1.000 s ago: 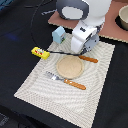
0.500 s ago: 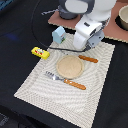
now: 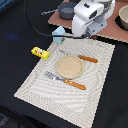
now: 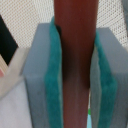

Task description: Interact with the objects in diverse but meaningful ways.

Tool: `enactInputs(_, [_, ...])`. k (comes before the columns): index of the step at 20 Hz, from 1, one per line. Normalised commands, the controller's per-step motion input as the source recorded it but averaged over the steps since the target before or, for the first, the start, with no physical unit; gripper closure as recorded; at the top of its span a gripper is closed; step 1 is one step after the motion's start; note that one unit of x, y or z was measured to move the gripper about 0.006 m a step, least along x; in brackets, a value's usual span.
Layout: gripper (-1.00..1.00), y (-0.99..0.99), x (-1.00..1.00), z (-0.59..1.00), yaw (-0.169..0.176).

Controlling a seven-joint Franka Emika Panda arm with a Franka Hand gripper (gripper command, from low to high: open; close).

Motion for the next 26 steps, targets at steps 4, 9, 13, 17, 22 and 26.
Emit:
enactInputs(4, [1.0, 0.42, -0.52, 0.19, 0.0])
enactInputs(9, [1.0, 0.37, -0.51, 0.25, 0.0])
enactInputs(13, [1.0, 0.35, -0.56, 0.52, 0.0])
enactInputs(17, [1.0, 0.31, -0.67, 0.48, 0.0])
enactInputs(22, [1.0, 0.16, -0.82, 0.13, 0.0])
enactInputs(26, [1.0, 0.09, -0.9, 0.0, 0.0])
